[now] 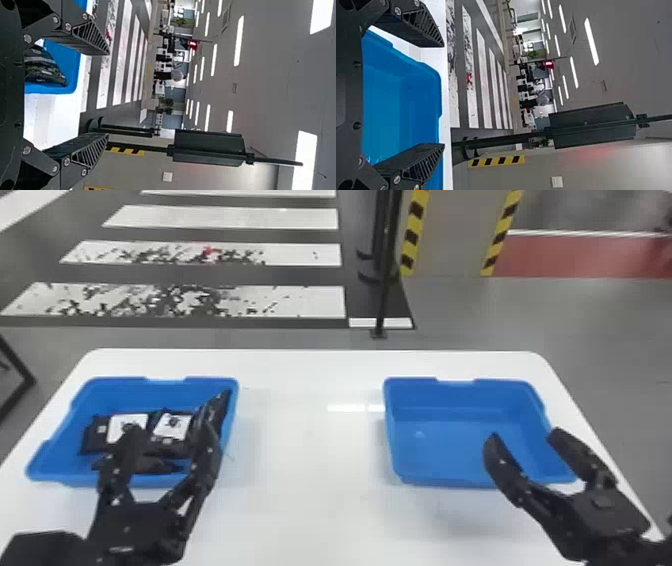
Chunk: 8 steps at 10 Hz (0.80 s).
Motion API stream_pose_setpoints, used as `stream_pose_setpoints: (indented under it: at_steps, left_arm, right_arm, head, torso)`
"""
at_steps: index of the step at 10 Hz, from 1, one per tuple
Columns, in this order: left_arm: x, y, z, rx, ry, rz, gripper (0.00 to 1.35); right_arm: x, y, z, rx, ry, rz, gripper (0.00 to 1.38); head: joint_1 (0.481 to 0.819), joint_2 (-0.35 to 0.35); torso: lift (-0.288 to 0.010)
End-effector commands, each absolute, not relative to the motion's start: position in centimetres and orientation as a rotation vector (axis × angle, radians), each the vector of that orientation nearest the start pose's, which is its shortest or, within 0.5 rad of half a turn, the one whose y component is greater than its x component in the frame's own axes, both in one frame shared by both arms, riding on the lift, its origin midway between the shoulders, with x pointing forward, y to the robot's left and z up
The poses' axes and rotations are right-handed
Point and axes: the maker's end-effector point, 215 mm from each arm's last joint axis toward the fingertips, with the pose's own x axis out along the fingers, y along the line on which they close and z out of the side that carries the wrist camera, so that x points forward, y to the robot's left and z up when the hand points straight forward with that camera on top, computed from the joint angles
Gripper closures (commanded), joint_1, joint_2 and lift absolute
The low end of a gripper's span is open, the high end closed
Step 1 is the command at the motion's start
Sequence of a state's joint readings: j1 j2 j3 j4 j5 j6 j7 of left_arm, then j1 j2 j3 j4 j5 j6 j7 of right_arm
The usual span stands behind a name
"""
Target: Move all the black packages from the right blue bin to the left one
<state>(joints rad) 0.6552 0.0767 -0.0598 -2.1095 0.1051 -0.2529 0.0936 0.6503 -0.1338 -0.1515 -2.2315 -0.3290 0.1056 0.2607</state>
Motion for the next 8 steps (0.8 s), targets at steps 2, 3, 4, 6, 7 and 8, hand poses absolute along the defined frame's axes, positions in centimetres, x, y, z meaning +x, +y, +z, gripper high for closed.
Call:
stream_pose_setpoints:
  at_steps: [2, 3, 4, 6, 7, 8]
  left_arm:
    - [39.62, 22.55, -29.51, -0.094, -0.125, 0.018, 0.33]
    - [39.62, 22.55, -29.51, -0.094, -0.125, 0.018, 0.33]
    - [39.54, 22.56, -29.53, -0.094, -0.125, 0.018, 0.33]
    - [39.54, 22.56, -29.53, -0.094, -0.125, 0.018, 0.33]
    - [39.47, 22.54, -29.62, -0.092, -0.122, 0.018, 0.33]
    - [39.47, 22.54, -29.62, -0.092, -0.122, 0.018, 0.33]
  right_arm:
    - [40.33, -24.26, -31.00, 0.142, 0.058, 0.232, 0.14]
    - [40.26, -24.31, -31.05, 0.140, 0.058, 0.230, 0.14]
    - [40.26, -24.31, -31.04, 0.142, 0.058, 0.231, 0.14]
    - [40.22, -24.35, -30.94, 0.141, 0.056, 0.228, 0.14]
    - [40.16, -24.40, -30.90, 0.141, 0.054, 0.226, 0.14]
    - [40.10, -24.41, -30.87, 0.141, 0.054, 0.225, 0.14]
  head:
    - [0.695, -0.025]
    - [0.695, -0.025]
    - [0.695, -0.025]
    - [0.695, -0.025]
    - [0.695, -0.026]
    - [0.695, -0.026]
  torso:
    - [-0.140]
    - [-0.140]
    - [-0.140]
    - [-0.140]
    - [-0.140]
    - [-0.140]
